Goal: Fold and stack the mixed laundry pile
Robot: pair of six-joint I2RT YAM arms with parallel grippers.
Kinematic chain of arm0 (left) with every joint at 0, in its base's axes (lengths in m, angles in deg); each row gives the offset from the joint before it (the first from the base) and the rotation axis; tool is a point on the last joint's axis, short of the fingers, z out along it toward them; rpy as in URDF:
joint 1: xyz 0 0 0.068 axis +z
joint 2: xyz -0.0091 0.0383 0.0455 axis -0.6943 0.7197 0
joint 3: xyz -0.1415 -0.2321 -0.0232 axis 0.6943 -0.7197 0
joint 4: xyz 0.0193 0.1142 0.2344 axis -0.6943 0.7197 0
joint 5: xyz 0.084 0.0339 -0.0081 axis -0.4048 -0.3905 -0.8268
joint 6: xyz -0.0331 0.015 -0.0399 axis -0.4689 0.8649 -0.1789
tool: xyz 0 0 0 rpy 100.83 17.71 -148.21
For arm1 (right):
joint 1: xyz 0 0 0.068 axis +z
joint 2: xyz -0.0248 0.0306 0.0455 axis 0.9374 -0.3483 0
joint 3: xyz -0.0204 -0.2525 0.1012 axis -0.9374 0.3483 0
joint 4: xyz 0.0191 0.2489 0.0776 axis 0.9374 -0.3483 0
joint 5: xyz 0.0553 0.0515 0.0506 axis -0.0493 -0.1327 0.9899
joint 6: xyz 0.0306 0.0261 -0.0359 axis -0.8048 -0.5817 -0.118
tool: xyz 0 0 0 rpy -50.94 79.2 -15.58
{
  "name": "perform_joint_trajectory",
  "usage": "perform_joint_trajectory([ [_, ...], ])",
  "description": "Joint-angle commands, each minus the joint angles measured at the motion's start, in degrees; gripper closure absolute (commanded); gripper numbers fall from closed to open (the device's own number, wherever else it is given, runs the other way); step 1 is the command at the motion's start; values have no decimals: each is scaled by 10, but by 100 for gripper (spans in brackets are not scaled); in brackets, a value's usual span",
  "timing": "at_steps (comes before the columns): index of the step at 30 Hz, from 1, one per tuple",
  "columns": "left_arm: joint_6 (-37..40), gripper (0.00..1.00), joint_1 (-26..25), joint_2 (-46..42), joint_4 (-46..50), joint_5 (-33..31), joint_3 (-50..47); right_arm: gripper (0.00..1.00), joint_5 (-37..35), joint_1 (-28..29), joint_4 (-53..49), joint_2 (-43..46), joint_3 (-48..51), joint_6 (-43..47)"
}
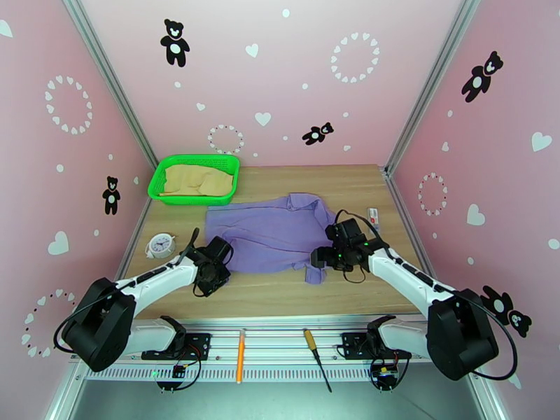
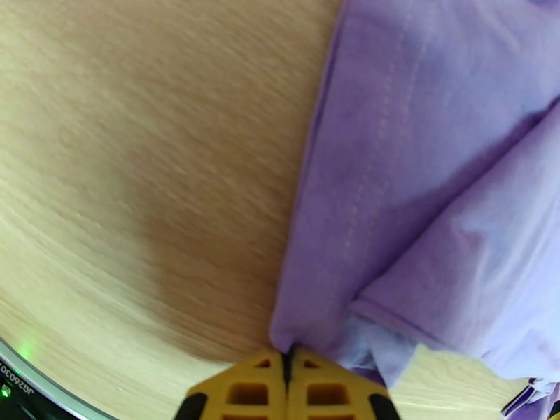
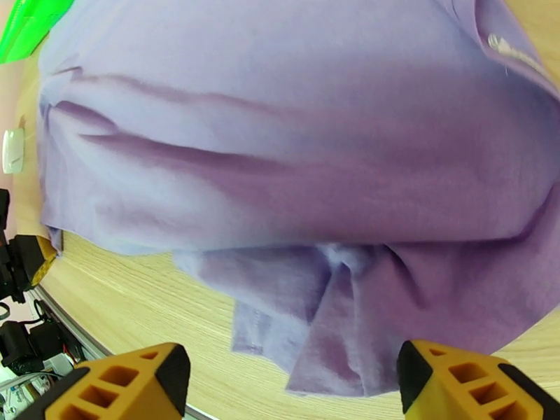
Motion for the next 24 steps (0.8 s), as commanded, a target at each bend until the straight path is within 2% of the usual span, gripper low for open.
perform_joint_trajectory([
  [1,19,100,9,3,35,-61,17,20,1,12,0,-11,25,-20],
  [8,67,100,33,2,63,-76,70,20,-64,88,-3,49,69,-110],
  [14,99,100,39,6,63,-69,86,22,-111,118,18,125,115,-220],
  [18,125,100,45,5,83,-75,98,29,-131,150,-50,103,46,-171],
  [24,164,100,72,-15,132,-104,125,31,-174,249,-129,-13,-81,-102],
])
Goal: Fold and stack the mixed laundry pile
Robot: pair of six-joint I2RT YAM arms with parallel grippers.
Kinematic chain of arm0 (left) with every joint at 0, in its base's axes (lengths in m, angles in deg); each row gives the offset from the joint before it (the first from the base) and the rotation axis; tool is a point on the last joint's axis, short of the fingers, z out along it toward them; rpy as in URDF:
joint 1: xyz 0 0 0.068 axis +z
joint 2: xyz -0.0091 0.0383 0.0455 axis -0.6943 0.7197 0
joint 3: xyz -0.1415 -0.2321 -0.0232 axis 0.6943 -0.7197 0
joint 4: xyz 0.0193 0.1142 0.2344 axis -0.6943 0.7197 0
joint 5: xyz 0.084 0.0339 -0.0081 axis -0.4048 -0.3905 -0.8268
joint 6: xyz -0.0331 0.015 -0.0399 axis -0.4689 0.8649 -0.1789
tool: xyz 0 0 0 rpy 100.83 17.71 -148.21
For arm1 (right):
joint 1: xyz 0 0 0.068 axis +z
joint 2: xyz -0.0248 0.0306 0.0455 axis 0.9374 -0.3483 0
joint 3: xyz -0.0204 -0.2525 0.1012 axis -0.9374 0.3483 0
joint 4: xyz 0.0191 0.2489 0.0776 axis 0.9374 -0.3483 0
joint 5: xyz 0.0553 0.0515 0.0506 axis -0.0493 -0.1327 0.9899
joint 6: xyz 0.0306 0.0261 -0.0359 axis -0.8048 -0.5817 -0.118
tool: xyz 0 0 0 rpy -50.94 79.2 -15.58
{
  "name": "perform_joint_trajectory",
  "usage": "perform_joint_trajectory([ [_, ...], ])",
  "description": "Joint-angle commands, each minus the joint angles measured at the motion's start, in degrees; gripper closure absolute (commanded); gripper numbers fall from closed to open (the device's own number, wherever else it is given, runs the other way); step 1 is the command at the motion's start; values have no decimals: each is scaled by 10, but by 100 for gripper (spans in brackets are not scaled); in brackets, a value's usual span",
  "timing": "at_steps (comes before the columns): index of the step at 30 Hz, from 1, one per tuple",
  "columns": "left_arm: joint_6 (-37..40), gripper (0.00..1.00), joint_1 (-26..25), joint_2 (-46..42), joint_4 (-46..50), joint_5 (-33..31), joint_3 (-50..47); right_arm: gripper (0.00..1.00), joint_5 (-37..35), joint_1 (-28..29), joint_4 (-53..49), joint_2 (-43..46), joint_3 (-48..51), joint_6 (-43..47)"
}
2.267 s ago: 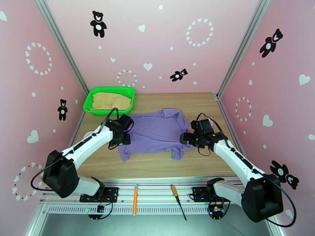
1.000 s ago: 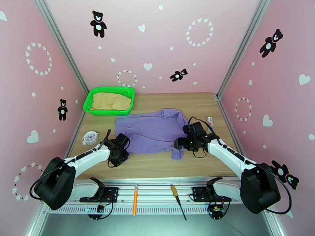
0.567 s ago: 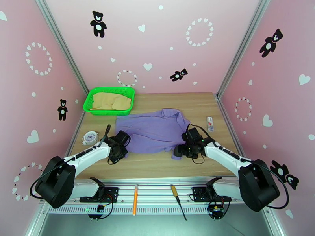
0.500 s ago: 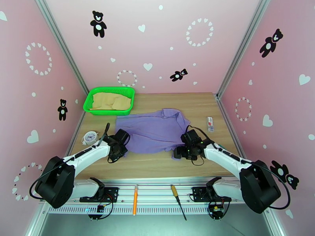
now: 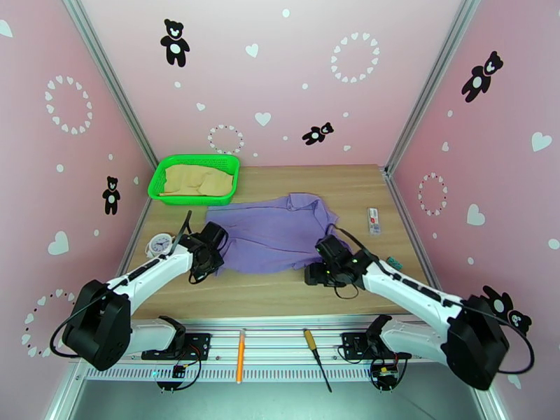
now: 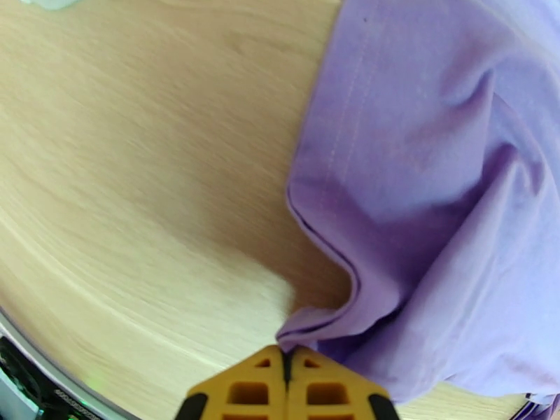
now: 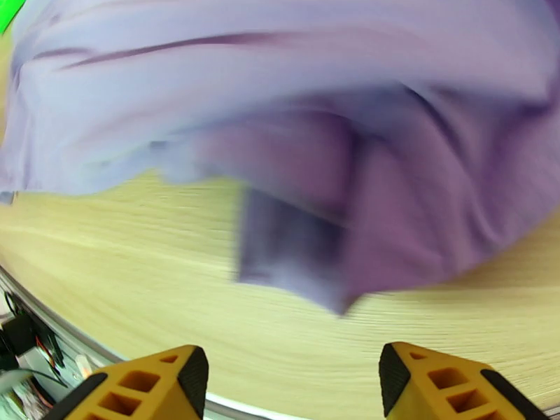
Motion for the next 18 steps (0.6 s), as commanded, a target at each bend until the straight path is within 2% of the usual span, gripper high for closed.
perform_joint_trajectory([
  [1,38,100,18,-22,41,-30,28,30,-45,39,-61,-53,-52,32],
  [5,53,100,40,-43,44,-29,32,33,-64,48,-53,-114,-71,21],
  [13,68,100,54,-50,45,-28,37,52,-77,50,-9,-201,-61,8],
  [18,71,100,54,-49,46,-31,39,55,-97,50,2,-229,-71,9],
])
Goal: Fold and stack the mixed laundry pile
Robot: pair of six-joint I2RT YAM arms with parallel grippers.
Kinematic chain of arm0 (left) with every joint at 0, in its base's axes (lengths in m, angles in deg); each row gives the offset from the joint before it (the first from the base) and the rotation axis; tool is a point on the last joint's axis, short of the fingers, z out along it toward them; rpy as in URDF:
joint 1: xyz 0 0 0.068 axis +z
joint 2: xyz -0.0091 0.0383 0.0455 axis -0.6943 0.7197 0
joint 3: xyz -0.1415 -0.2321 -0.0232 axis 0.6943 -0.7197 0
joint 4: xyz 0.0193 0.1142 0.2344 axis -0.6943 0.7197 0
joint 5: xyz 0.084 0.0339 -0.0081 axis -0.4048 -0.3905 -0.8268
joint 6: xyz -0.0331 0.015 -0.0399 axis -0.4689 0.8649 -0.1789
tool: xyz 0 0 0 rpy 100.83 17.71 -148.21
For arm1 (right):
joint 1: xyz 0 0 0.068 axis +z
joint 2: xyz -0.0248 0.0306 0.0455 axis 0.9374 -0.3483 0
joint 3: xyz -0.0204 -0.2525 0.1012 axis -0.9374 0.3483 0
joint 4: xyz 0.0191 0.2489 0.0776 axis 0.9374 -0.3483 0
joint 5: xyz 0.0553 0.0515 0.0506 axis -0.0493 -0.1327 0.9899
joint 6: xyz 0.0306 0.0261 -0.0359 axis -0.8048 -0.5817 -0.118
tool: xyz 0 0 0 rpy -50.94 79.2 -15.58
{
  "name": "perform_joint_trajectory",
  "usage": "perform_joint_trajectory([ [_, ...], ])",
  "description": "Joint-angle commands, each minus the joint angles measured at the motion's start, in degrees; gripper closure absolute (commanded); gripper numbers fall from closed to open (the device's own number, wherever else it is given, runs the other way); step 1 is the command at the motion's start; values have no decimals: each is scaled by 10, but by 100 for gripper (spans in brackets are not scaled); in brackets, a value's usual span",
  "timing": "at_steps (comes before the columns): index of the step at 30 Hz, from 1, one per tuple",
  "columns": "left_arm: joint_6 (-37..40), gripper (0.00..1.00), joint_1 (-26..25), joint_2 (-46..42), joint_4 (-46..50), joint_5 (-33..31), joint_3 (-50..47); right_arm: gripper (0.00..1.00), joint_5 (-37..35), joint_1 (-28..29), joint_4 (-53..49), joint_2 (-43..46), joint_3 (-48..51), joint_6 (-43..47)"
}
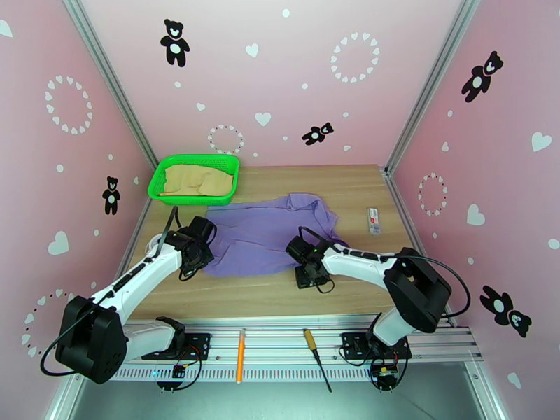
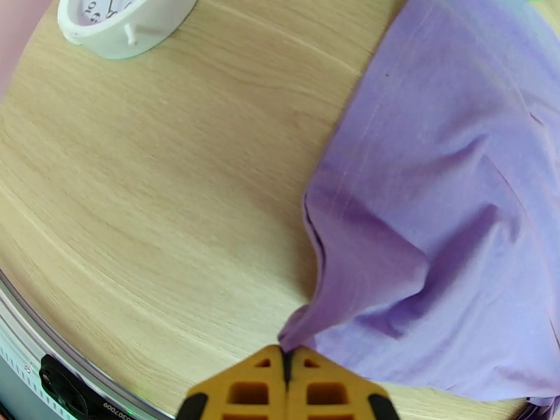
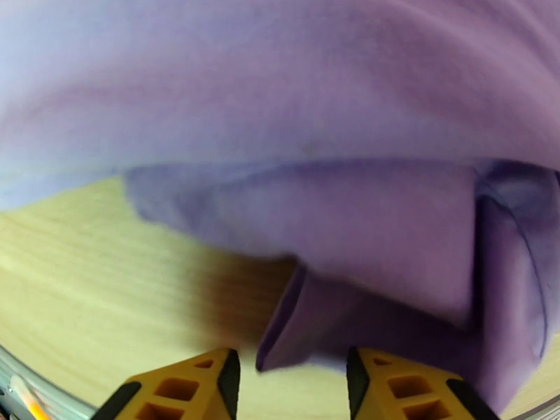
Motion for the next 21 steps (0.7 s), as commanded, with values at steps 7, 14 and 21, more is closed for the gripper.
perform_joint_trajectory([
  [7,19,100,15,-16,19,-22,20,83,-67,2,-6,-14,-5,-2],
  [14,41,100,50,-33,23,-18,22,100,-75,5,-45,12,-1,33],
  [21,71,100,75,-21,22,-10,46,100,28,18,-191,97,-28,190],
])
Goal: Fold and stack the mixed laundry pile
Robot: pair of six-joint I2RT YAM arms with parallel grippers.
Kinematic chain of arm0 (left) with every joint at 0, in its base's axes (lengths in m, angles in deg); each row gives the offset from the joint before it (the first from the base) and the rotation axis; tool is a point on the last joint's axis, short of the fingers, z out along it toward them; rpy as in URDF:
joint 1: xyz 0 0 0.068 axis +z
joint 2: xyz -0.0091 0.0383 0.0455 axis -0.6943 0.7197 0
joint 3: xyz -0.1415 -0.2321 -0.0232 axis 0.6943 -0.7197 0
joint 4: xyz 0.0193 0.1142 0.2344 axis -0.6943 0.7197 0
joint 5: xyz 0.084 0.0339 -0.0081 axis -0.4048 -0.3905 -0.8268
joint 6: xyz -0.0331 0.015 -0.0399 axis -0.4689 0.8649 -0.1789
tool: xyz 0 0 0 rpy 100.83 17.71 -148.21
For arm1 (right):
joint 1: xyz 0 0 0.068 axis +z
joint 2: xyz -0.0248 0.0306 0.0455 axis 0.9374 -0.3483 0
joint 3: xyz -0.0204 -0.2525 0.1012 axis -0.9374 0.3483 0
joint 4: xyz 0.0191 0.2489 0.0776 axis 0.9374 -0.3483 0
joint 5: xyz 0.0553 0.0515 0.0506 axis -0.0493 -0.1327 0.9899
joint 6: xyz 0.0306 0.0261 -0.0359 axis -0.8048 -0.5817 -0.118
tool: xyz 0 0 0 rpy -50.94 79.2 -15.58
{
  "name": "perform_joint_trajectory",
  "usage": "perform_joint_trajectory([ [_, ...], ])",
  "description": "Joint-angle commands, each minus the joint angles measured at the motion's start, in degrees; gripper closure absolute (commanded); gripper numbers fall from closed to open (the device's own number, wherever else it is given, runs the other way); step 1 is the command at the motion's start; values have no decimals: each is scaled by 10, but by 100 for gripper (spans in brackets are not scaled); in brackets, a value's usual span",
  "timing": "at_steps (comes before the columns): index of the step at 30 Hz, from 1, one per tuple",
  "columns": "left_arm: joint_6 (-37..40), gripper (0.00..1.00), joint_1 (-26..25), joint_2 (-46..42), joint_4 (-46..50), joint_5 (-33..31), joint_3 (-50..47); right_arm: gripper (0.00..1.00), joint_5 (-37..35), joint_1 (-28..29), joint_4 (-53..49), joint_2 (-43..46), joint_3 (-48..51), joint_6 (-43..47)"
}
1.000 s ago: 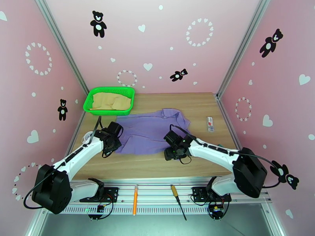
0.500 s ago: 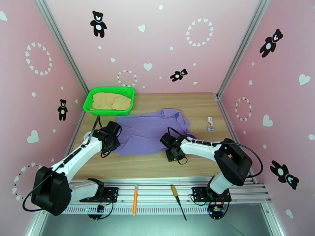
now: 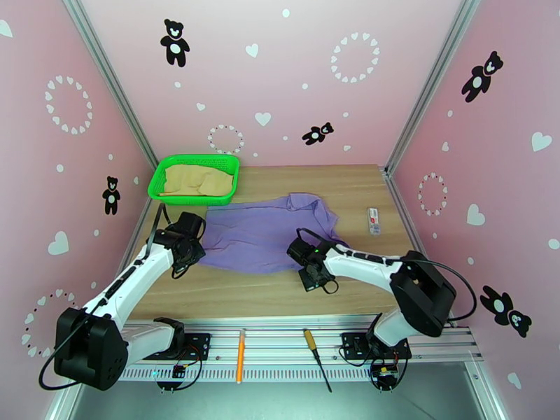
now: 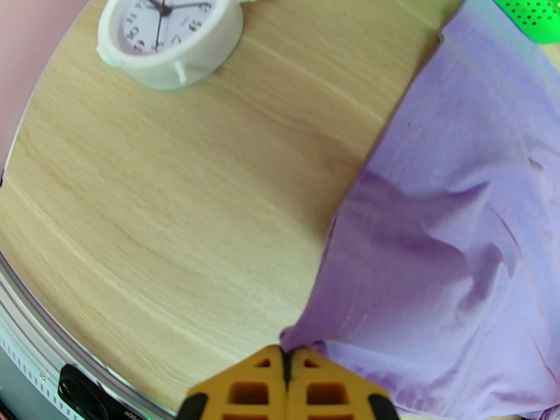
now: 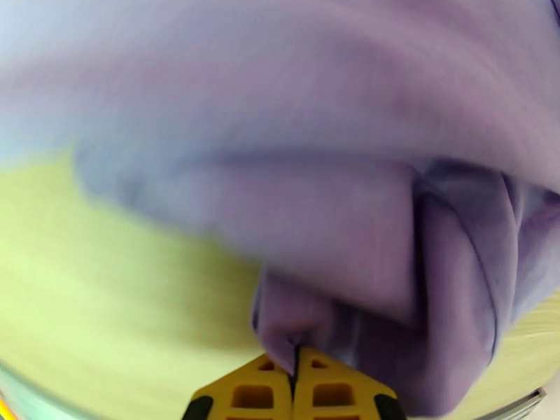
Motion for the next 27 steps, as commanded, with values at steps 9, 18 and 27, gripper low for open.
perform_joint_trajectory([
  [9,28,100,10,7,13,-11,37,100,191,15,-183,103,-98,157],
  [18,22,100,10,-22,16,0,7,100,144,14,-262,90,-197,213],
  [27,12,100,10,-48,17,5,-29,100,62,-2,-277,8,-261,263],
])
